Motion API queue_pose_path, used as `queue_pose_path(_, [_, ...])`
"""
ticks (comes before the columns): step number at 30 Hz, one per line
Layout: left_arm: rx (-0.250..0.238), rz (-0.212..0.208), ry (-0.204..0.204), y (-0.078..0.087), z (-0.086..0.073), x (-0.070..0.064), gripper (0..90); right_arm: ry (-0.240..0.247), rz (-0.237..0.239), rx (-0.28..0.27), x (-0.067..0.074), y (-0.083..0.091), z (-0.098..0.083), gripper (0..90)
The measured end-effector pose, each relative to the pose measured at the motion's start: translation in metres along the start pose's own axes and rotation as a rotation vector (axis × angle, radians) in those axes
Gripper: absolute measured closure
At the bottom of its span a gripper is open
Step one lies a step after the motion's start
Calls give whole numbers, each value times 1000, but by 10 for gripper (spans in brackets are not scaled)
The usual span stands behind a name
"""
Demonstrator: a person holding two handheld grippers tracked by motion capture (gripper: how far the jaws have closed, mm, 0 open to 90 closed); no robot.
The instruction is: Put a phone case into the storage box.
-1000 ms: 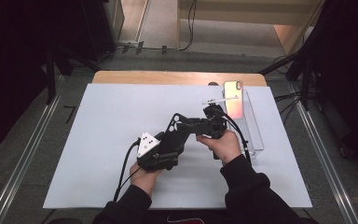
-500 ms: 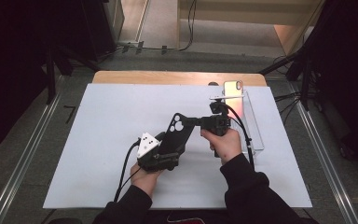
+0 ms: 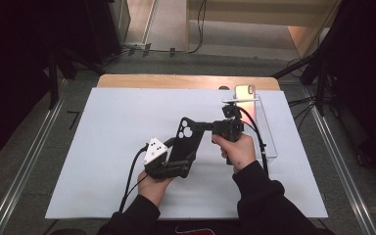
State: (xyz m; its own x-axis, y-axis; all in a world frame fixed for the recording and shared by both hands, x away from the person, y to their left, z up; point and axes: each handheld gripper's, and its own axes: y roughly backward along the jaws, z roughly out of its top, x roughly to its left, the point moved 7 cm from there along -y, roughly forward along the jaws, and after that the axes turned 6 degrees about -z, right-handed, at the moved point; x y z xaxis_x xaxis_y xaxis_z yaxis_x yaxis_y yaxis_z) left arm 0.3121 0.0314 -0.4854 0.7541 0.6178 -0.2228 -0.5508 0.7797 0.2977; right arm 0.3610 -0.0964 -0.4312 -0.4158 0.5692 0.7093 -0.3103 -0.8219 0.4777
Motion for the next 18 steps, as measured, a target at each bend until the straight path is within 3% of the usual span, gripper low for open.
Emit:
queue_pose_path(6, [74, 0, -10, 1, 5, -4, 95, 44, -22, -18, 4, 7, 3, 775])
queue_pose_path(9, [114, -7, 6, 2, 6, -5, 94, 65, -46, -34, 2, 11, 4, 775])
queue_pose_path(13, [157, -39, 50, 4, 6, -5, 95, 90, -92, -48, -2, 15, 6, 775])
queue_pose_path(18, [246, -113, 98, 4, 7, -8, 142, 134, -141, -54, -5, 17, 6, 774])
